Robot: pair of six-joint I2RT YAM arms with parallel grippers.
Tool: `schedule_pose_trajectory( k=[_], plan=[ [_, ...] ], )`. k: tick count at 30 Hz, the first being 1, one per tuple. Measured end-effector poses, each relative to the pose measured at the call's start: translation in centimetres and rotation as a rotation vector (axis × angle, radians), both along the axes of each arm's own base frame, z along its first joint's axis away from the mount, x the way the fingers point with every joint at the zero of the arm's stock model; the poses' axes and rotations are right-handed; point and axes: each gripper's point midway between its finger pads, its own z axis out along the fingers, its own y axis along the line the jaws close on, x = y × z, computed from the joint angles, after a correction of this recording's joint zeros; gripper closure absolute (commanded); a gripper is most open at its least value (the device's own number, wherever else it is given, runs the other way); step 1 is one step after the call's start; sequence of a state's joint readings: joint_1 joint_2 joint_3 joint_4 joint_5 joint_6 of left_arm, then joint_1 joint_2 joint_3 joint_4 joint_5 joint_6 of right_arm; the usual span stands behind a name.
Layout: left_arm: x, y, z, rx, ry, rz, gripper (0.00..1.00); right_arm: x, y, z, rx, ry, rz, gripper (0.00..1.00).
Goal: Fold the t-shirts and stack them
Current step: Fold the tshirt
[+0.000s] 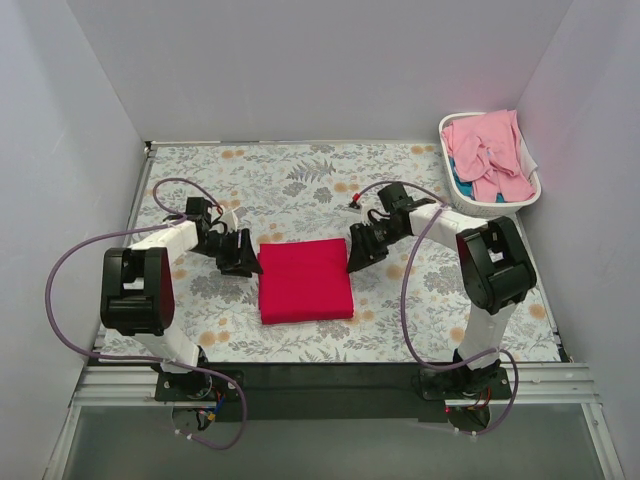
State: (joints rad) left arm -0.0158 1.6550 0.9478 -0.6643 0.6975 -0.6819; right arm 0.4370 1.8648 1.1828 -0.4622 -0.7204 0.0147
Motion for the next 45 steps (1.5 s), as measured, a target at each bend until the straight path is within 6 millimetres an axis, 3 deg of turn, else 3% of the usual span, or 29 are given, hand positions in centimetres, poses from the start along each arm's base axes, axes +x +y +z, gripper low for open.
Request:
schedule_pose_trajectory(
  k=[9,14,18,21,24,26,36,38,39,43,45],
  plan=[
    [-2.8,-1.1,-0.1,-0.016,0.064,-0.087,0.59,-3.8,0.0,-1.0,0.007,0.093,0.046,0.61],
    [-3.6,-2.3,-0.5,-0.019,0.089,-0.131,0.66,-4.5,0.5,-1.4,0.010,0.115,0.068,0.65],
    [-4.1,-2.2,-1.6,-0.005,0.130,-0.128,0.73,-4.6,0.5,-1.9,0.007,0.134,0.069,0.67],
    [-4.3,-2.1,-1.9,-0.003,0.146,-0.124,0.84,-4.8,0.4,-2.3,0.005,0.149,0.071,0.76],
    [-4.3,-2.1,-1.9,-0.001,0.144,-0.128,0.94,-4.9,0.4,-2.8,0.001,0.162,0.073,0.99],
    [-4.4,-2.0,-2.0,0.006,0.144,-0.131,1.00,-4.9,0.4,-2.9,-0.002,0.166,0.071,0.99],
    [-4.4,-0.7,-2.8,0.095,0.130,-0.143,1.00,-4.8,-0.4,-2.6,-0.040,0.093,0.069,0.99],
    [-4.4,-0.7,-2.9,0.099,0.132,-0.145,0.91,-4.8,-0.4,-2.4,-0.039,0.081,0.071,0.99],
    [-4.4,-0.7,-3.0,0.099,0.131,-0.148,0.81,-4.8,-0.4,-2.4,-0.037,0.078,0.075,0.99],
    [-4.5,-0.6,-2.8,0.104,0.126,-0.156,0.67,-4.7,-0.3,-1.9,-0.042,0.073,0.100,0.74],
    [-4.3,-0.5,-2.3,0.113,0.101,-0.162,0.64,-4.0,0.1,-0.9,-0.028,0.045,0.116,0.66]
  ],
)
